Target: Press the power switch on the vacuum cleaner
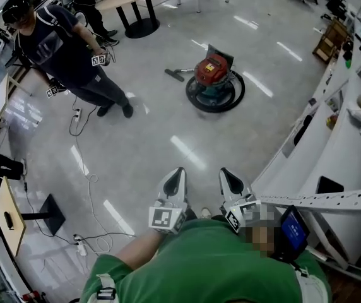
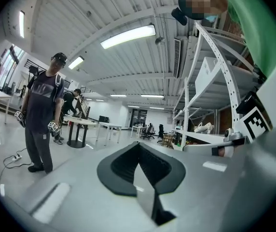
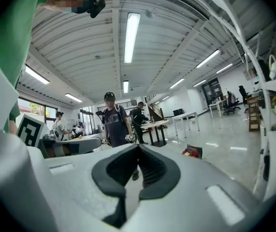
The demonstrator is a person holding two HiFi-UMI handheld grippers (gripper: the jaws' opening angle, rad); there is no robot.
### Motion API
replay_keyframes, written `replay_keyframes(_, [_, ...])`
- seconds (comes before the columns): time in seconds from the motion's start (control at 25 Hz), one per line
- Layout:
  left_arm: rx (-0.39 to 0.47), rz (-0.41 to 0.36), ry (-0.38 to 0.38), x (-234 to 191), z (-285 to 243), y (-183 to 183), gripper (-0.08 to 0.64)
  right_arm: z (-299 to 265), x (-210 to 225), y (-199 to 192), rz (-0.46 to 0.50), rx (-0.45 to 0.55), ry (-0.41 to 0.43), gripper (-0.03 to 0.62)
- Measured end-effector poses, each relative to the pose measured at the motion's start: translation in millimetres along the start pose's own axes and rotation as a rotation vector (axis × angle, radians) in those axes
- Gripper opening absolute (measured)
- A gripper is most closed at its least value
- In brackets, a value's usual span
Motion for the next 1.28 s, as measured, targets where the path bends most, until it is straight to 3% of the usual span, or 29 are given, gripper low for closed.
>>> replay_keyframes(0.72, [-0.027, 0.031, -0.273, -117.0, -107.4, 19.3, 0.006, -111.0, -12.4, 19.7, 0.012, 0.044, -0.285, 0.002])
replay_keyframes(0.96, [-0.030, 0.046, -0.319, -151.5, -124.3, 22.1, 0.006, -140.7, -23.3, 21.5, 0.017, 0.058, -0.347, 0.002])
replay_keyframes(1.28, [-0.044, 0.060, -0.354, -162.2, -147.4, 20.6, 0.006, -151.8, -12.4, 25.8, 0.026, 0.059, -0.419, 0.002])
Point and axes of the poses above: the fingertips, and each gripper's own axes: z backward along the fingers, x to its right, y out of its top, the point moved 8 cm from there along z, backward along the fingers, and after that the axes turned 3 degrees about -y, right-handed, at the moved point
